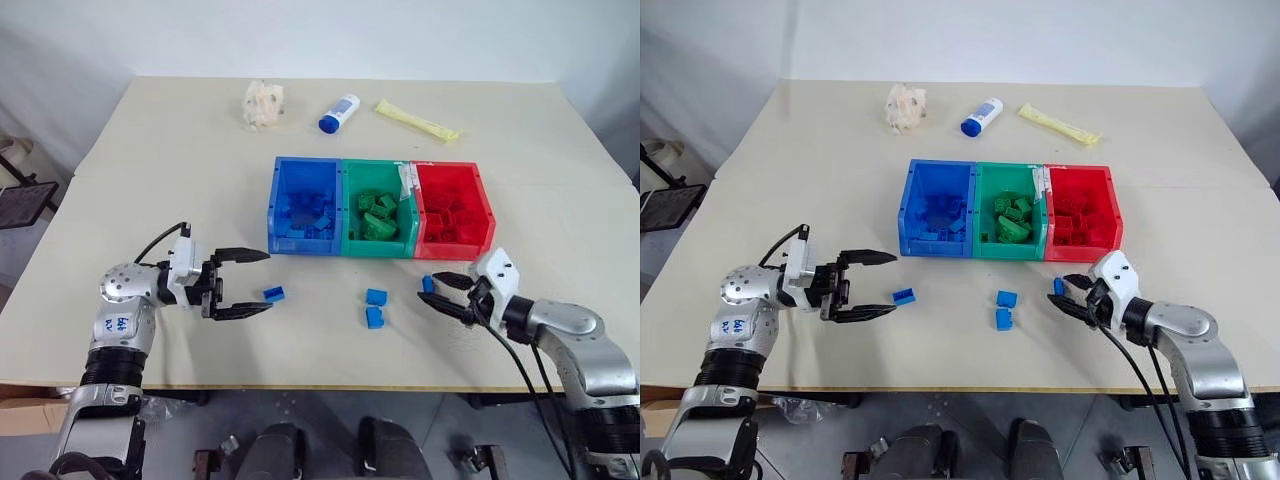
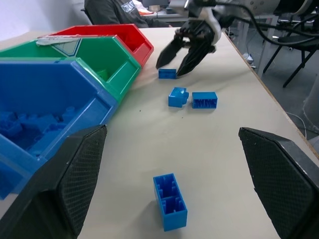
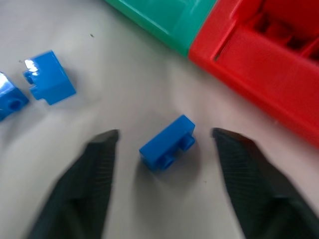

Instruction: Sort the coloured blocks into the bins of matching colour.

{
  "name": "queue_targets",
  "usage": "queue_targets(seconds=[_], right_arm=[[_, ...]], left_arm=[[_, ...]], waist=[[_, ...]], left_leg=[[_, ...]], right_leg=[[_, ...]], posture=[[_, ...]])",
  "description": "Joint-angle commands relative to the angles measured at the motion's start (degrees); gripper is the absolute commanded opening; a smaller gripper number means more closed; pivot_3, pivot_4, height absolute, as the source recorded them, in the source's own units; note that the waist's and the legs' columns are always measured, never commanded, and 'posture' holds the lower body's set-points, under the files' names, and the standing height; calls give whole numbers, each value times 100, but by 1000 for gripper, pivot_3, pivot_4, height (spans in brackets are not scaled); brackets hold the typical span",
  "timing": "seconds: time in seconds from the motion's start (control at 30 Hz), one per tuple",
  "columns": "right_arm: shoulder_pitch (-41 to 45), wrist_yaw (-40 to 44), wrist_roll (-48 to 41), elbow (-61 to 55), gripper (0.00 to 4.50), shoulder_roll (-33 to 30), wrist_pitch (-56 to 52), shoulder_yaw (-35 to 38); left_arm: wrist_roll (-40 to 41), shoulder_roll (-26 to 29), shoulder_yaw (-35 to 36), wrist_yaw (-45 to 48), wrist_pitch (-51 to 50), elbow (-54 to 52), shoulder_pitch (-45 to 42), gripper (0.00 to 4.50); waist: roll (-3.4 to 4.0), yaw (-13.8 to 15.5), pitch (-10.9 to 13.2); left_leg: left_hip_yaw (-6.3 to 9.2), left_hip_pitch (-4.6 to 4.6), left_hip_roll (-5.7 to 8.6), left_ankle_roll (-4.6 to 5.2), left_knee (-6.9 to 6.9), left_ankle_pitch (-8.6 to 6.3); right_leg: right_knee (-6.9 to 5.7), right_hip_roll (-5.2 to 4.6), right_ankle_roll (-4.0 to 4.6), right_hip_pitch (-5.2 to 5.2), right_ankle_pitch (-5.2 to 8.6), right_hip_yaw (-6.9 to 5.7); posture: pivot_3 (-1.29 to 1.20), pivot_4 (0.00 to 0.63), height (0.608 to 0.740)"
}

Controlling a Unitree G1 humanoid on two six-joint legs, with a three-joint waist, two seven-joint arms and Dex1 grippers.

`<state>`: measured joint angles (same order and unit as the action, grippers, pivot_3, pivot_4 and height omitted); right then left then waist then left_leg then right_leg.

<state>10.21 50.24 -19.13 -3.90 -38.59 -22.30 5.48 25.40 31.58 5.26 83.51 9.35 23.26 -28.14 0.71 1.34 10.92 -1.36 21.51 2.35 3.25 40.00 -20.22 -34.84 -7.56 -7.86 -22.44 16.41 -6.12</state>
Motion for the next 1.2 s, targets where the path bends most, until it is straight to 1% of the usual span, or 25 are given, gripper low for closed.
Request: queue_targets(seconds=[0.03, 0.07, 0.1, 0.13, 0.27, 0.4, 0.47, 0.5, 0.6, 0.73, 0.83, 0.9, 0.93, 1.0, 1.1, 1.17, 1.2], right_arm=[[-3, -35, -10, -75, 1739, 6, 167, 95], [-16, -33, -20, -112, 1396, -6, 156, 94], [-28, -30, -29, -140, 1177, -17, 150, 90], [-30, -27, -34, -155, 1113, -26, 158, 89], [117, 22, -51, -272, 1113, -96, 158, 69], [472, 73, -171, -527, 1113, -117, -18, 39], [809, 77, -208, -588, 1113, -75, -145, -45], [1154, 118, -214, -569, 1113, 29, -188, -207], [1807, 237, -142, -365, 1113, 278, -144, -596], [2980, 219, 143, 626, 1113, 1105, 437, -1104], [3620, 126, 334, 1441, 1113, 1641, 953, -1207], [3989, -80, 414, 2045, 1857, 2050, 1360, -1143], [4050, -62, 428, 2215, 2110, 2149, 1548, -1115], [3997, 39, 425, 2331, 2804, 2202, 1834, -1053], [3728, 206, 413, 2186, 3830, 2089, 1899, -1057], [3405, 388, 329, 1819, 4484, 1846, 1770, -1012], [3245, 474, 294, 1631, 4484, 1701, 1685, -987]], left_arm=[[100, 82, 105, -29, -15, -226, 87, 4500], [101, 85, 110, -36, -18, -242, 104, 4500], [102, 87, 115, -40, -21, -255, 117, 4500], [103, 88, 119, -41, -22, -264, 128, 4500], [96, 83, 123, -54, -20, -258, 118, 4500], [97, 83, 124, -50, -17, -243, 119, 4500], [98, 80, 118, -51, -31, -247, 121, 4500], [96, 73, 111, -51, -30, -253, 122, 4500], [83, 48, 91, -64, -27, -231, 88, 4500], [64, -11, 65, -108, -3, -229, 35, 4500], [66, -29, 55, -128, 2, -246, 21, 4500], [72, -28, 54, -134, 7, -280, 30, 4500], [77, -28, 58, -143, 7, -293, 31, 4500], [78, -24, 64, -161, 12, -318, 47, 4500], [81, -23, 64, -169, 8, -339, 59, 4500], [86, -25, 58, -166, -8, -339, 48, 4500], [87, -26, 54, -159, -15, -329, 38, 4500]], waist=[[0, 0, 0], [0, -2, 0], [0, -2, 0], [0, -2, 0], [0, 2, 0], [0, -14, 0], [1, -17, 0], [1, -19, 0], [1, -69, 0], [0, -155, 0], [1, -165, 0], [1, -168, 0], [1, -169, 0], [1, -161, 0], [1, -158, 0], [1, -156, 0], [1, -153, 0]], left_leg=[[-1, 0, 0, 0, 0, 0], [-1, 0, 0, 0, 0, 0], [-1, 0, 0, 0, 0, 0], [0, 0, -1, 0, 0, 0], [0, 0, 0, 0, 0, 0], [-3, 0, -1, 0, 0, 0], [-1, 0, -4, 0, 0, 0], [-2, 0, -4, 0, 0, 0], [-3, 0, -3, 0, 0, 0], [5, -1, -2, -1, -4, 0], [3, 0, 2, 0, -4, 0], [12, 0, 3, 0, -5, 0], [16, 0, 3, 0, -5, 0], [27, 0, 7, -1, -6, 0], [64, 1, 20, -1, -5, 0], [72, 2, 27, 0, -6, 0], [75, 3, 28, 0, -6, 0]], right_leg=[[0, 0, 0, 0, 0, 0], [0, 0, 0, 0, 0, 0], [0, 1, 0, 0, 0, 0], [0, 1, 0, 0, 0, 0], [0, 1, 0, 1, 0, -1], [0, 1, 0, -2, 0, 1], [0, 3, 0, -2, 0, 1], [0, 2, 0, -3, 0, 1], [-2, 2, 0, -5, 0, 2], [-9, 3, 1, -6, 1, -4], [-18, 2, 1, -12, 1, -2], [-24, 2, 1, -13, 1, -7], [-27, 2, 1, -12, 0, -8], [-30, 2, 2, -11, 0, -9], [-55, 0, 2, -9, 0, -8], [-59, -4, 2, -8, 0, -5], [-59, -4, 2, -9, 0, -5]], posture=[[0, 150, 740], [0, 150, 740], [0, 150, 740], [0, 150, 740], [0, 150, 740], [0, 150, 740], [0, 150, 740], [0, 150, 740], [0, 150, 740], [0, 150, 740], [0, 150, 740], [0, 150, 740], [0, 150, 740], [0, 150, 740], [0, 150, 740], [0, 150, 740], [0, 150, 740]])
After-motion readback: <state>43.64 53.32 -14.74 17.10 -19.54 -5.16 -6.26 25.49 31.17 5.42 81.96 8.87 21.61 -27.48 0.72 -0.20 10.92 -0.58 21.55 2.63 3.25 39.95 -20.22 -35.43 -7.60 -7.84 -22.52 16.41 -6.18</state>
